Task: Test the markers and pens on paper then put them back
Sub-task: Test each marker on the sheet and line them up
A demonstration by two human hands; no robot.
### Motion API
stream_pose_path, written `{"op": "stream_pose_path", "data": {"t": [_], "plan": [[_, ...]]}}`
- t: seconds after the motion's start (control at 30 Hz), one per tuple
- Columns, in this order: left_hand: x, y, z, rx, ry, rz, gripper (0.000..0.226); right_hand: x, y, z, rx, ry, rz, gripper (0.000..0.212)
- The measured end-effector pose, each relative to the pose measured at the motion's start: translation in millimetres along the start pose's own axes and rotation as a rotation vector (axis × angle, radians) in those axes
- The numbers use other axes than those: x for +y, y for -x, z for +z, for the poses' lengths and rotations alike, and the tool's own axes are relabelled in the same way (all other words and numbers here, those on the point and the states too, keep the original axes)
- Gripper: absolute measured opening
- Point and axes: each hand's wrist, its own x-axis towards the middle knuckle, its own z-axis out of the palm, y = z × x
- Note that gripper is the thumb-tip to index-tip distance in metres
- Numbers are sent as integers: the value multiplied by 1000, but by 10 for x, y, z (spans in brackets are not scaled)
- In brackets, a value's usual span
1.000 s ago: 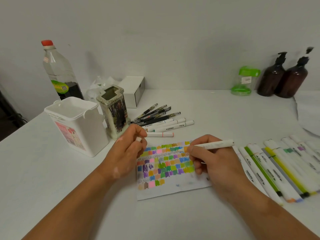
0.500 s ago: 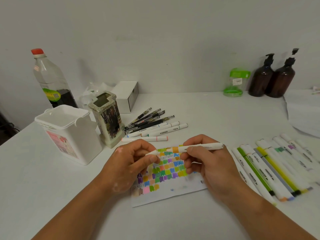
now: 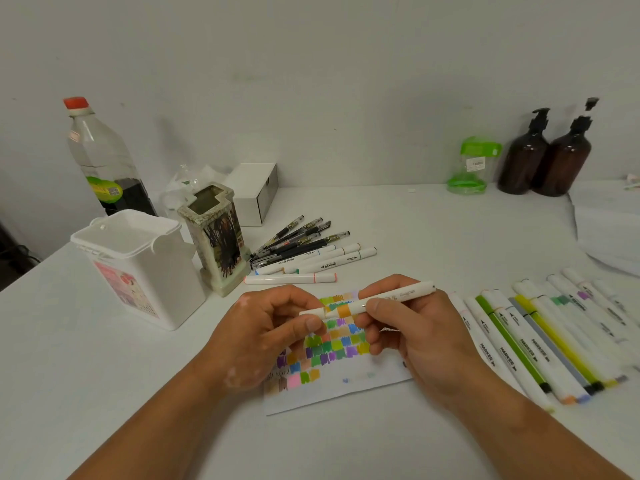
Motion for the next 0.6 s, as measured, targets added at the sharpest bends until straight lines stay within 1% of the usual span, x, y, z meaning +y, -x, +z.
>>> {"op": "stream_pose_path", "data": {"t": [0.13,0.33,0.43,0.6], "plan": [[-2,1,9,-21,14,-2,25,4,0,-4,-7,6,-3,11],[1,-4,33,-3,47,15,11,23,18,48,-44,55,0,11],[17,-1,30,4,106,21,9,8,11,47,-46,43,19,11],[47,3,10,29,169,81,11,5,21,45,-72,-3,35,11]]}}
